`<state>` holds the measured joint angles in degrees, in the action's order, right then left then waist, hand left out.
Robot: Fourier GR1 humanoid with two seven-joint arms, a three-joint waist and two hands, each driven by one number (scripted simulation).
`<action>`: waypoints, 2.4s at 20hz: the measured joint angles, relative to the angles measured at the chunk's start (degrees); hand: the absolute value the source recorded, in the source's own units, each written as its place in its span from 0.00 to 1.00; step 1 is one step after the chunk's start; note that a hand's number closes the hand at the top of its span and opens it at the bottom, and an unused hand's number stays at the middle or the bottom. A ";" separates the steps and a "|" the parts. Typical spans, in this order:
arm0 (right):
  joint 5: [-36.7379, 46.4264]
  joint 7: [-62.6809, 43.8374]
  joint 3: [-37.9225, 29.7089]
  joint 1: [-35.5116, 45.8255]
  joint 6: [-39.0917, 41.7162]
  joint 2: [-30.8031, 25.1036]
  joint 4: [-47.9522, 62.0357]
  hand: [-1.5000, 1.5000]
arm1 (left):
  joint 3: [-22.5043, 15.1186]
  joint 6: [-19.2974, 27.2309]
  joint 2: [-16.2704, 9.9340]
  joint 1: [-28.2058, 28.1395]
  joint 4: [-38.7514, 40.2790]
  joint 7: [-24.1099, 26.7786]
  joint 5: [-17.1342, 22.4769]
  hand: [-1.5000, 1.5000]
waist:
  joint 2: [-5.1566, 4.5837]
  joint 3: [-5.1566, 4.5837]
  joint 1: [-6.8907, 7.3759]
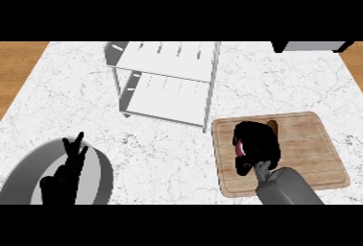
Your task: Pick the can from the cutting board and place it in the tiered basket
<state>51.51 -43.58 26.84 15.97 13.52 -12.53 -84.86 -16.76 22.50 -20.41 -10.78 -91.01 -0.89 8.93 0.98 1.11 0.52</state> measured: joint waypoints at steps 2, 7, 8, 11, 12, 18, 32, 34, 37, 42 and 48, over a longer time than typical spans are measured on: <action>-0.31 1.50 0.28 -0.56 -0.66 0.36 -2.07 1.00 | 0.21 -0.16 0.15 -0.27 0.25 0.64 0.11 0.50 | -0.04 0.23 -0.21; -3.09 0.96 -2.41 -1.00 -2.58 2.77 -11.81 1.00 | 0.70 -0.15 -0.21 -1.27 -0.54 0.08 0.86 0.50 | -0.04 0.31 -1.07; -3.78 0.23 -3.34 -0.81 -2.56 3.13 -14.47 1.00 | 0.75 -0.05 -0.30 -1.61 -0.76 0.20 0.85 0.50 | -0.01 0.32 -1.24; -5.67 -2.17 -6.39 1.06 -2.75 4.61 -21.94 1.00 | 0.70 0.43 -0.38 -1.94 -1.11 -0.27 0.79 0.50 | 0.02 0.30 -1.68; -6.12 -3.09 -7.39 2.09 -2.49 4.84 -24.50 1.00 | 0.61 0.66 -0.37 -1.89 -1.05 -0.43 0.62 0.50 | 0.04 0.31 -1.82; -6.17 -8.33 -10.28 9.55 3.69 2.76 -37.20 1.00 | 0.15 1.02 -0.37 -1.65 -1.39 -1.06 0.18 0.50 | 0.00 0.21 -1.41; -5.37 -12.81 -17.57 32.51 7.53 7.07 -26.21 1.00 | -0.68 0.83 0.08 0.21 -0.21 -1.13 -0.58 0.50 | -0.40 0.25 0.24; -5.14 -12.36 -19.29 35.32 7.31 7.43 -22.19 1.00 | -0.55 0.46 -0.06 0.41 -0.29 -1.54 -0.16 0.50 | -0.49 0.19 0.37; -4.61 -11.58 -21.06 39.17 6.62 8.32 -15.73 1.00 | -0.57 0.40 0.16 0.49 -0.26 -1.20 -0.10 0.50 | -0.59 0.24 0.61; -3.74 -8.21 -21.75 42.19 3.62 10.08 -5.94 1.00 | -0.76 0.17 0.27 0.96 0.23 -1.00 -0.34 0.50 | -0.75 0.32 0.81; -2.45 -3.34 -21.83 45.52 -1.02 11.30 6.36 1.00 | -0.43 -0.53 0.29 0.73 0.05 -0.31 0.44 0.50 | -0.88 0.35 1.13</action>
<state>49.06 -46.93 5.01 61.49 12.50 -1.23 -78.51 -17.19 21.97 -20.12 -10.05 -90.96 -1.19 9.37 0.10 1.46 1.65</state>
